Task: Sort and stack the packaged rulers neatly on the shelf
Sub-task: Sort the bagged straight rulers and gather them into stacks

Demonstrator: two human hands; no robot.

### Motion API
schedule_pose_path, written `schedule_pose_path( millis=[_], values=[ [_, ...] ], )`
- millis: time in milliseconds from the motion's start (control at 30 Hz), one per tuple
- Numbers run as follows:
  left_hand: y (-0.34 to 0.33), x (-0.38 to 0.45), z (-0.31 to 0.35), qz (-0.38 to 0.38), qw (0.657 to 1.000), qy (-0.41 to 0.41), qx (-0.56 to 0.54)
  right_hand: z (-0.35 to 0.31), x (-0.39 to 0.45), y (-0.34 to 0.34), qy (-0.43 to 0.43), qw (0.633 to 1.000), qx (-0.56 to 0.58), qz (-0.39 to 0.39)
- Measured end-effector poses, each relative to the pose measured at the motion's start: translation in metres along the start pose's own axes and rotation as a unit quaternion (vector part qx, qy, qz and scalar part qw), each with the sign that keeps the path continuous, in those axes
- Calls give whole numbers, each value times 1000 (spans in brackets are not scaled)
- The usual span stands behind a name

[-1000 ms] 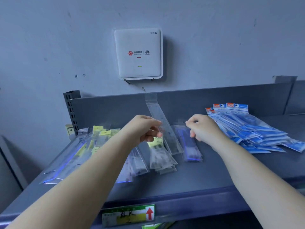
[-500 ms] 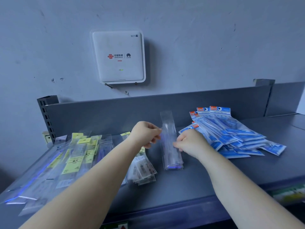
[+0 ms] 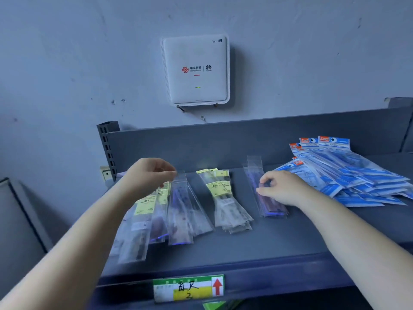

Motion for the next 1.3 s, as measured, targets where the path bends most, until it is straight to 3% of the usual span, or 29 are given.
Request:
schedule_pose_path(
  millis=[167, 267, 467, 633, 867, 1300],
  values=[
    [43, -19, -42, 48, 998, 22, 31, -15, -4, 7, -3, 999, -37, 27],
    [60, -26, -64, 78, 995, 40, 43, -65, -14, 12, 65, 996, -25, 63],
    [78, -35, -97, 104, 989, 69, 84, -175, -42, -43, 166, 984, 33, -56],
    [93, -40, -130, 101, 976, 125, 146, -220, -59, -76, 173, 979, -48, -96],
    [92, -33, -170, 59, 963, 184, 187, -240, -69, -101, 160, 968, -160, -112],
    [101, -31, -171, 107, 972, 177, 112, -223, -59, -96, 95, 987, -88, -95]
  ],
)
Point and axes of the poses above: each hand's wrist, its own x-axis towards the middle knuckle, its own y-axis out of the back of the hand, z = x × y, the point moved 9 cm from there along x, towards the middle knuckle, and after that the axes turned 3 degrees about -x, right-handed, at the moved point
